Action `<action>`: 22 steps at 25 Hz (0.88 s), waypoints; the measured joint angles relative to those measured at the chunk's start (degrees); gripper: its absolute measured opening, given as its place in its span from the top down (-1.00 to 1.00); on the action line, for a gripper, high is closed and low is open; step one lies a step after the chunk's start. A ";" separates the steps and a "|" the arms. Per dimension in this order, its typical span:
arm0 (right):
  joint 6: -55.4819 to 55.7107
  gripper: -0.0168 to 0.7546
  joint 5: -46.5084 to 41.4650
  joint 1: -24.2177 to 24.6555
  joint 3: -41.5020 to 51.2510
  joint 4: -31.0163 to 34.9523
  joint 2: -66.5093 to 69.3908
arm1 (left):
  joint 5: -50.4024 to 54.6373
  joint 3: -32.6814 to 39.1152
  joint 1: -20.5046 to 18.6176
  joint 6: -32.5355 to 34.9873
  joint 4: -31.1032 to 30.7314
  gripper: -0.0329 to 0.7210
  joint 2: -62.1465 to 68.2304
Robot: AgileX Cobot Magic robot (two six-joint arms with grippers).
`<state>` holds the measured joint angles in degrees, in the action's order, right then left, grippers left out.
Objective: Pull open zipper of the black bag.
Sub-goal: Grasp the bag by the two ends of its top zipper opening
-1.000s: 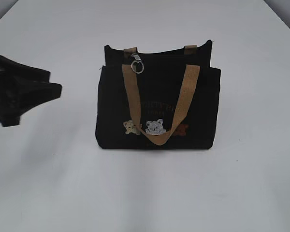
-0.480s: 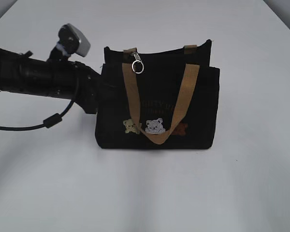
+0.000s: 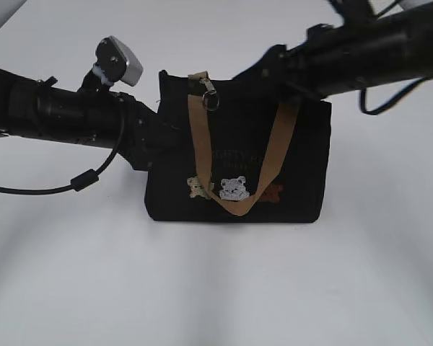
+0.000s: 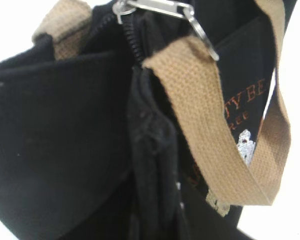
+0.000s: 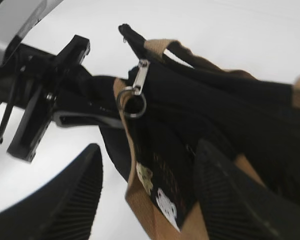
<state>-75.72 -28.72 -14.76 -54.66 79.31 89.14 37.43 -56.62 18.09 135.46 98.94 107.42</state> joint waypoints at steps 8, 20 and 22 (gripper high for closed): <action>14.53 0.23 0.65 -5.13 -17.62 -1.19 19.65 | -1.11 0.00 0.07 0.00 0.01 0.74 0.00; 46.57 0.96 -11.37 11.27 -17.89 -38.71 3.91 | -1.43 0.00 0.28 -1.25 0.12 0.74 0.00; 46.61 0.87 -16.40 11.72 -17.89 -39.99 3.10 | -1.47 0.00 0.28 -3.13 0.12 0.72 0.00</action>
<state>-29.12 -45.13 -3.04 -72.55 39.32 92.23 35.96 -56.62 18.37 132.33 99.06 107.42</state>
